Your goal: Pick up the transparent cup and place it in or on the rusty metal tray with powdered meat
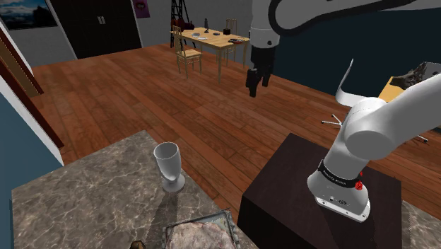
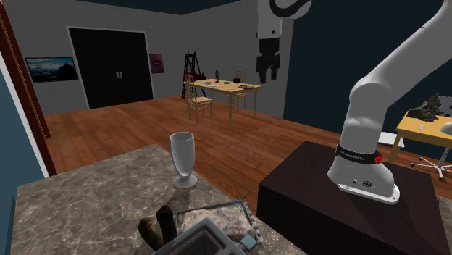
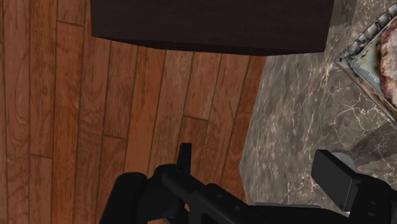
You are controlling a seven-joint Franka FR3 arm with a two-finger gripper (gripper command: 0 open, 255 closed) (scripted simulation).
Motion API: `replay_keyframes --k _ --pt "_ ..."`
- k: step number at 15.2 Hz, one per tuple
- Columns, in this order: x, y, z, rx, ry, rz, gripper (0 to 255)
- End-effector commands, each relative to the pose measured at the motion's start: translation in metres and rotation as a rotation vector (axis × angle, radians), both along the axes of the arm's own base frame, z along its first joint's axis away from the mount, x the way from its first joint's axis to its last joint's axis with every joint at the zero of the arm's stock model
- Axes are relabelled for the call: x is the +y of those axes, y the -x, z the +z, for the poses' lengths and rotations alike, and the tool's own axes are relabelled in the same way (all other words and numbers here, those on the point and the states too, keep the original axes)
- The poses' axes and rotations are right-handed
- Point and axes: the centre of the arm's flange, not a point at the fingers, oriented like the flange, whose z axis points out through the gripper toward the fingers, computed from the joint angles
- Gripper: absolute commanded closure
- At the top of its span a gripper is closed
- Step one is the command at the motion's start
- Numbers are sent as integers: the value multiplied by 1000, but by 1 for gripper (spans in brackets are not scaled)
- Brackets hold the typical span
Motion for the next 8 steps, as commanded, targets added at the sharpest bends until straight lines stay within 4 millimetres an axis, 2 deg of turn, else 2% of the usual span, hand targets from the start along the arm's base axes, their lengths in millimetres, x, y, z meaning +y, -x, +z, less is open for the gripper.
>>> replay_keyframes --k 1,8 --pt "17 -13 -15 -5 -5 4 0" --pt "78 -59 -62 -18 -19 20 0"
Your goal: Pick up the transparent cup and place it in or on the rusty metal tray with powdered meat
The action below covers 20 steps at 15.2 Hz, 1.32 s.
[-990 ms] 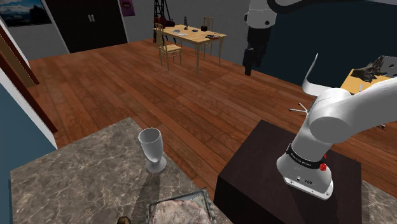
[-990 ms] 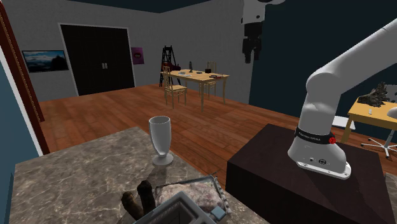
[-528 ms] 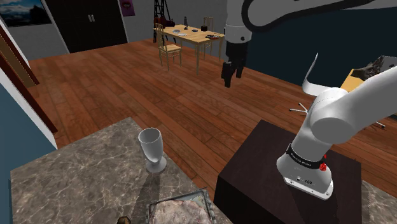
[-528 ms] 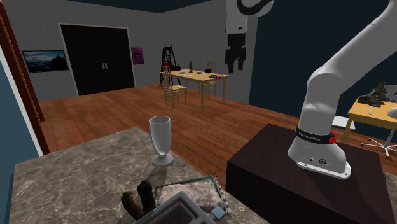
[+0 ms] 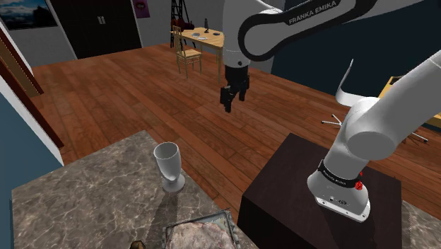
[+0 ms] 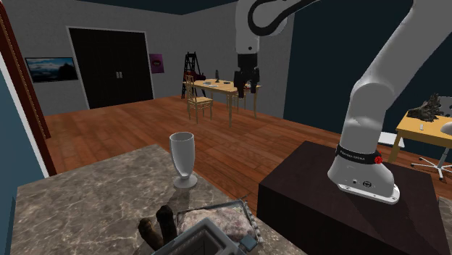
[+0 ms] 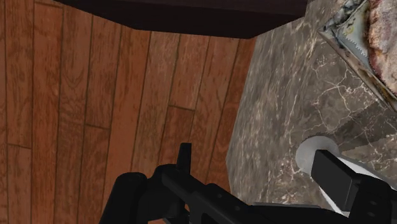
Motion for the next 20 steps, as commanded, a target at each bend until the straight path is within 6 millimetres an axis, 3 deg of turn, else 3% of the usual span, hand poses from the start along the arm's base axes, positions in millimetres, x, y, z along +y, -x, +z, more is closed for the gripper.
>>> replay_keyframes --k 1,20 --pt "19 -14 -15 -5 -6 4 0" --pt "193 -136 -134 -41 -45 48 0"
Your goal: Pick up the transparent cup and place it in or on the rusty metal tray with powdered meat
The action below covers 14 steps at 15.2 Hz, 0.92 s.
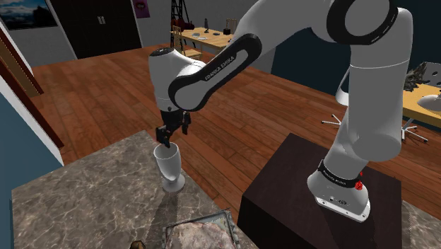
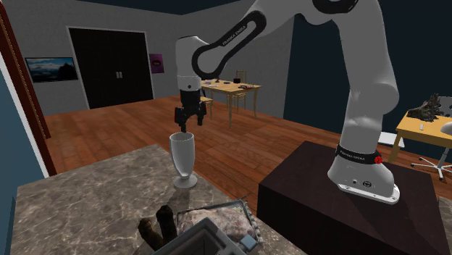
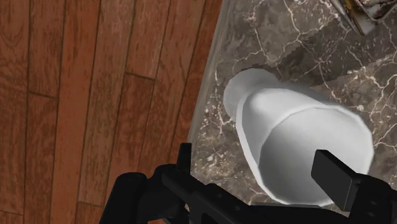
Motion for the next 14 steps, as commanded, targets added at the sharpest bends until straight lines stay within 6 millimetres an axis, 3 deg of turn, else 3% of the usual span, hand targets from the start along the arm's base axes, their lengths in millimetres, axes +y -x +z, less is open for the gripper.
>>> replay_keyframes --k 1,8,14 --pt "12 -5 -8 -3 -3 2 0" --pt "12 -6 -48 -3 -3 2 0" --pt "12 -6 -48 -3 -3 2 0"
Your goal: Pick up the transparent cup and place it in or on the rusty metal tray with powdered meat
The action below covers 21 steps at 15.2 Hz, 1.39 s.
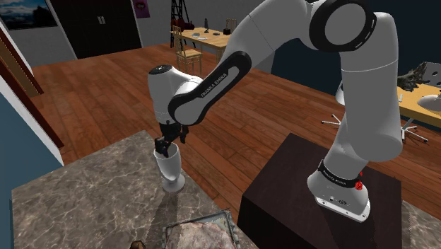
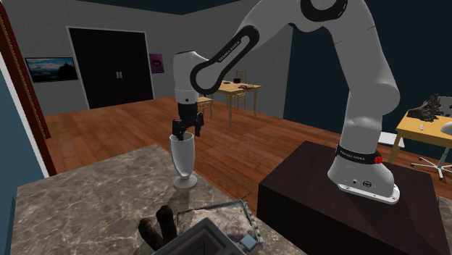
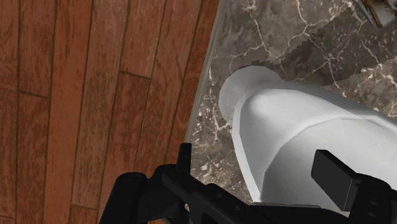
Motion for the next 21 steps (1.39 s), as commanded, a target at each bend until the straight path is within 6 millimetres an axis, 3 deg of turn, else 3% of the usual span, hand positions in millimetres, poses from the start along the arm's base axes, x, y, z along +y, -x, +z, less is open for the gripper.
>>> replay_keyframes --k 1,2,3,12,21 --pt "0 0 0 0 0 0 0" --pt "0 0 0 0 0 0 0" --pt "0 0 0 0 0 0 255" --pt "0 0 0 0 0 0 255" --pt "0 0 47 0 0 0 255"
